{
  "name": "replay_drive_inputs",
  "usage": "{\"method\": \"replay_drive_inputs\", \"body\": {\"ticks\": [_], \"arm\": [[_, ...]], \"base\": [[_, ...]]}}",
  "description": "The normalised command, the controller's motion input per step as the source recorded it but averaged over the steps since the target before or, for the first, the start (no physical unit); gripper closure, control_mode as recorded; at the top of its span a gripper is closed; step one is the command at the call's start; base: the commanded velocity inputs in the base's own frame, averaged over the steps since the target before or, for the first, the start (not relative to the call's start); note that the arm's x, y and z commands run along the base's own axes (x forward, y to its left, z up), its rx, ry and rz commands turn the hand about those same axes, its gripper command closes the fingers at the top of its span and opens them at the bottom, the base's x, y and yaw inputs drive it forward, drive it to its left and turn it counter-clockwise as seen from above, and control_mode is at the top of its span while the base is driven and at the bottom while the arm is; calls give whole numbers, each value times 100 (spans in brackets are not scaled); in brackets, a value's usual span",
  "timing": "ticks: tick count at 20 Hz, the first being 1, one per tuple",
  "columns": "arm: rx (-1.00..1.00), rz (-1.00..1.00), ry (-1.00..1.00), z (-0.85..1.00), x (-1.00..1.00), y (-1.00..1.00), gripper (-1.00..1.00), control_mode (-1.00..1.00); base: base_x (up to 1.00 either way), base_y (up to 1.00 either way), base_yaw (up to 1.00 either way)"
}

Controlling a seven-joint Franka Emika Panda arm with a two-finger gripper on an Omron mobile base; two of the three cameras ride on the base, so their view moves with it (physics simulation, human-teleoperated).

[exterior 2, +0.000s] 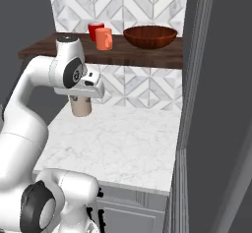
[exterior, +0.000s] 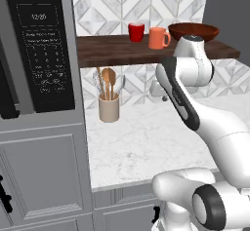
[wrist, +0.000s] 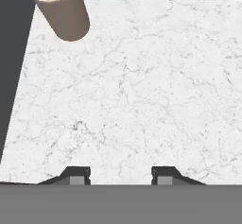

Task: Gather all objects into one cabinet and sort the glasses and bowls to opposite sides.

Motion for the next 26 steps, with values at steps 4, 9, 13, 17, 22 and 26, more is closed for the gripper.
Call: {"method": "replay_drive_inputs", "body": {"ticks": [4, 9, 13, 17, 22, 26], "arm": [[0, 0, 0, 0, 0, 0, -100, 100], [0, 0, 0, 0, 0, 0, -100, 100], [0, 0, 0, 0, 0, 0, -100, 100], [0, 0, 0, 0, 0, 0, -100, 100], [0, 0, 0, 0, 0, 0, -100, 100], [0, 0, 0, 0, 0, 0, -100, 100]], "base": [[0, 0, 0], [-26, 0, 0], [-85, -6, 0], [-73, -3, 0], [-57, 0, 5], [-44, 0, 13]]}}
